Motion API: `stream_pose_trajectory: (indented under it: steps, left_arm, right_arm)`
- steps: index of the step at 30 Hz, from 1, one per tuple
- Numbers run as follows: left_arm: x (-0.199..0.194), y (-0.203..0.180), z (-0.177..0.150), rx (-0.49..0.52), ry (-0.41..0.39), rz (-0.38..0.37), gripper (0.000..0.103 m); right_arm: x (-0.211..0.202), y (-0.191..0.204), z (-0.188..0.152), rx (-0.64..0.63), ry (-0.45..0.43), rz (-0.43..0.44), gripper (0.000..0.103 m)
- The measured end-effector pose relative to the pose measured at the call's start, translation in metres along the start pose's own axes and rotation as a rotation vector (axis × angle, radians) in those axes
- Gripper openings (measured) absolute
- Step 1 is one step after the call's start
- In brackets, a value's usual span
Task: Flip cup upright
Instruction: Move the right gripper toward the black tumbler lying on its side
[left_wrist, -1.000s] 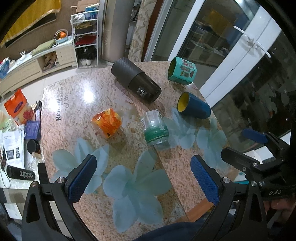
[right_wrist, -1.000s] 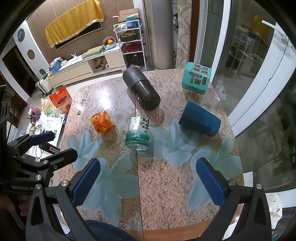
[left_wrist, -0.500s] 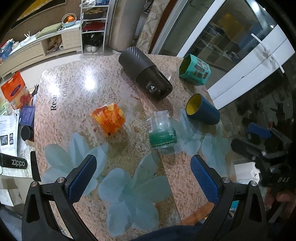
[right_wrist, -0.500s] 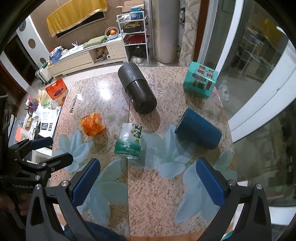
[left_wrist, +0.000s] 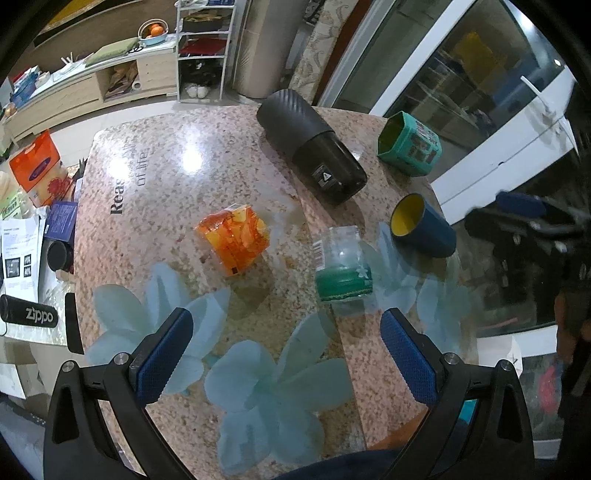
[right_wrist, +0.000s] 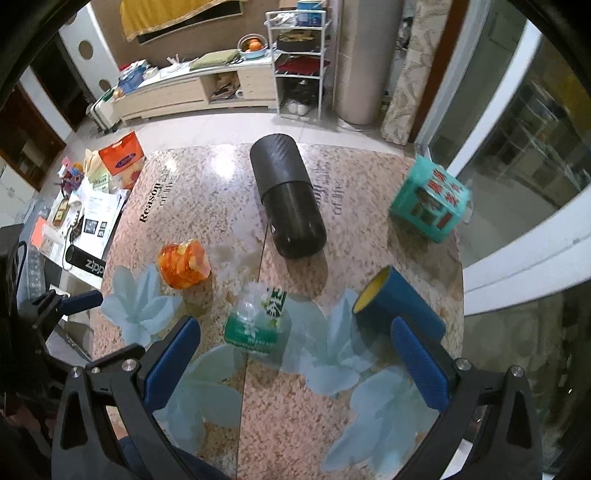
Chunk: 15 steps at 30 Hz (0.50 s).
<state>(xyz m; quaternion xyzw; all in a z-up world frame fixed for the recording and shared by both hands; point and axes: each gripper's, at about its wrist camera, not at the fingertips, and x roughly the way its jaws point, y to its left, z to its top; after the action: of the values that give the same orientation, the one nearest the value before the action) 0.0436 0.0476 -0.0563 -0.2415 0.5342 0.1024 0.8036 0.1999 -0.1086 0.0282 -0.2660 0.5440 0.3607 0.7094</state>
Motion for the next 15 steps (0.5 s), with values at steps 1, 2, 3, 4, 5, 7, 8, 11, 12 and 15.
stream_pose_trajectory:
  steps: [1,2,3,4,5,7,8,11,12,15]
  left_arm:
    - [0.001,0.002,0.0,-0.008,0.002,-0.004,0.102]
    - [0.001,0.004,0.0,-0.016,0.004,-0.004,0.102]
    - [0.002,0.006,0.0,-0.021,0.003,-0.001,0.102]
    - [0.002,0.007,0.0,-0.024,0.004,0.003,0.102]
    - [0.003,0.009,-0.001,-0.028,0.005,0.009,0.102]
    - [0.006,0.012,-0.001,-0.039,0.012,0.018,0.101]
    - [0.007,0.014,-0.001,-0.046,0.016,0.017,0.102]
    - [0.012,0.019,-0.002,-0.073,0.029,0.009,0.102]
    - [0.013,0.019,-0.003,-0.077,0.032,0.013,0.102]
    - [0.018,0.021,-0.004,-0.093,0.041,0.023,0.102]
  right_arm:
    - [0.002,0.001,0.004,-0.012,0.005,-0.002,0.103]
    - [0.003,0.002,0.008,-0.023,0.01,-0.001,0.103]
    - [0.007,0.003,0.013,-0.037,0.016,0.005,0.103]
    - [0.009,0.003,0.018,-0.047,0.022,0.009,0.103]
    - [0.013,0.004,0.023,-0.059,0.029,0.015,0.103]
    - [0.019,0.006,0.033,-0.077,0.042,0.028,0.103]
    - [0.023,0.007,0.037,-0.088,0.048,0.033,0.103]
    - [0.038,0.013,0.05,-0.138,0.062,0.021,0.103]
    - [0.041,0.013,0.052,-0.147,0.07,0.023,0.103]
    - [0.053,0.015,0.062,-0.179,0.093,0.033,0.103]
